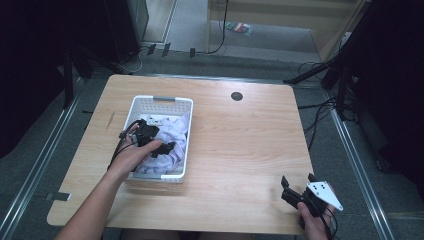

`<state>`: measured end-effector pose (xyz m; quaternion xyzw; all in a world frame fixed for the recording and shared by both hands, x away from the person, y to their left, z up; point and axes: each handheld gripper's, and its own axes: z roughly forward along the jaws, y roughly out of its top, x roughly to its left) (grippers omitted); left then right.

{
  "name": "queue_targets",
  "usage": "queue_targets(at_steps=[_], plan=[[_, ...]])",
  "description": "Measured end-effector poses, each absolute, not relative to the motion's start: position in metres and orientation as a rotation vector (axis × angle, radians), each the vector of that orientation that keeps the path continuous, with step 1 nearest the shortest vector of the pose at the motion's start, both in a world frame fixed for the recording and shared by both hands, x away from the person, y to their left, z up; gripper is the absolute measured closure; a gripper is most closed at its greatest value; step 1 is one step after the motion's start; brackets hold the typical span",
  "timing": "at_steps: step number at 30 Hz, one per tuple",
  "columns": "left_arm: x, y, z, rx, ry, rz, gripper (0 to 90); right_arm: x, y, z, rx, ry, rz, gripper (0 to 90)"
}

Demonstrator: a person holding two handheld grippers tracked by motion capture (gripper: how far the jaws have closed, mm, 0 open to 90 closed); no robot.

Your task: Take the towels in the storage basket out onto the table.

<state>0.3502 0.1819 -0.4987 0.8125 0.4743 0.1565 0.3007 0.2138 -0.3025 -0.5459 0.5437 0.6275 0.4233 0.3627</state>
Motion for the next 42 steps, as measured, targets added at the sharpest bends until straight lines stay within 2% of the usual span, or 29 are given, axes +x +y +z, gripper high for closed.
queue_targets(at_steps=[5, 7, 10, 12, 16, 22, 42], plan=[[0.353, 0.180, -0.501, 2.183, 1.283, 0.359, 15.6, 0.214, -0.302, -0.546, 1.400, 1.615, 1.089, 9.2], [0.353, 0.179, -0.502, 2.195, 1.285, 0.353, 21.6, 0.214, -0.302, -0.546, 1.400, 1.615, 1.087, 9.2], [0.352, 0.179, -0.501, 2.200, 1.289, 0.362, 37.2, 0.214, -0.302, -0.546, 1.401, 1.615, 1.087, 9.2], [0.352, 0.180, -0.498, 2.192, 1.294, 0.342, 52.1, 0.214, -0.302, -0.546, 1.400, 1.615, 1.087, 9.2], [0.351, 0.182, -0.494, 2.163, 1.290, 0.316, 62.4, 0.214, -0.302, -0.546, 1.401, 1.616, 1.089, 9.2], [0.346, 0.183, -0.484, 2.122, 1.258, 0.374, 65.1, 0.214, -0.302, -0.546, 1.400, 1.618, 1.091, 9.2], [0.320, 0.193, -0.432, 1.923, 1.157, 0.603, 65.5, 0.214, -0.302, -0.546, 1.398, 1.619, 1.089, 9.2]])
